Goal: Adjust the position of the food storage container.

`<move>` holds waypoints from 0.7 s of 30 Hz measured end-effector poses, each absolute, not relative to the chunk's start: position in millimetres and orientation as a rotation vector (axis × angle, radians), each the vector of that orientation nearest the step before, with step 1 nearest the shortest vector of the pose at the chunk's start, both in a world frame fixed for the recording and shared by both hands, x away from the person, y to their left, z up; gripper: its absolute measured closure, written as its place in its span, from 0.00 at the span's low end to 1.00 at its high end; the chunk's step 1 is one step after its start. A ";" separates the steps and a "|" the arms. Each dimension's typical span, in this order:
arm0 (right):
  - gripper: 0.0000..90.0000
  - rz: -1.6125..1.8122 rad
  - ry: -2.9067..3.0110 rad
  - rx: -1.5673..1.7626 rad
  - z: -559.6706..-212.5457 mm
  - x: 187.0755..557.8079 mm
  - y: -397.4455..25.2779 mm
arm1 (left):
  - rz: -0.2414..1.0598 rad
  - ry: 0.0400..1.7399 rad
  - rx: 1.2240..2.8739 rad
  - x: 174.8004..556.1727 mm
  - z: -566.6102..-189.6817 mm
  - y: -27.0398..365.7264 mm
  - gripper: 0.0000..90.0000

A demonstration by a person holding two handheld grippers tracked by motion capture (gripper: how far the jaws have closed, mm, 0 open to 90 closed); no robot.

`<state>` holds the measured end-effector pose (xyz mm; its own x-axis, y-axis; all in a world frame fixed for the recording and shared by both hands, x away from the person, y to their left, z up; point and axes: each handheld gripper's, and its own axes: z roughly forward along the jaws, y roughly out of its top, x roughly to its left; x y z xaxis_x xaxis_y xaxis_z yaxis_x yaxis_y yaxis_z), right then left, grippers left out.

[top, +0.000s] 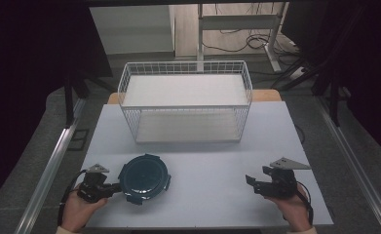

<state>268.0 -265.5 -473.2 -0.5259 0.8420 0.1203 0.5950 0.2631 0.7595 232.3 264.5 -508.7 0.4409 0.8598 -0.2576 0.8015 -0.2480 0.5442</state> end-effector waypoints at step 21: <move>0.27 1.126 2.244 1.312 -474.2 268.2 -265.0 | 0.095 1.316 2.131 249.6 -506.9 225.4 1.00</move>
<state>268.2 -265.0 -474.2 -0.5337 0.8374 0.1183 0.5955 0.2728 0.7556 249.6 225.4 -506.9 0.4999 0.8281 -0.2536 0.7833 -0.3074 0.5403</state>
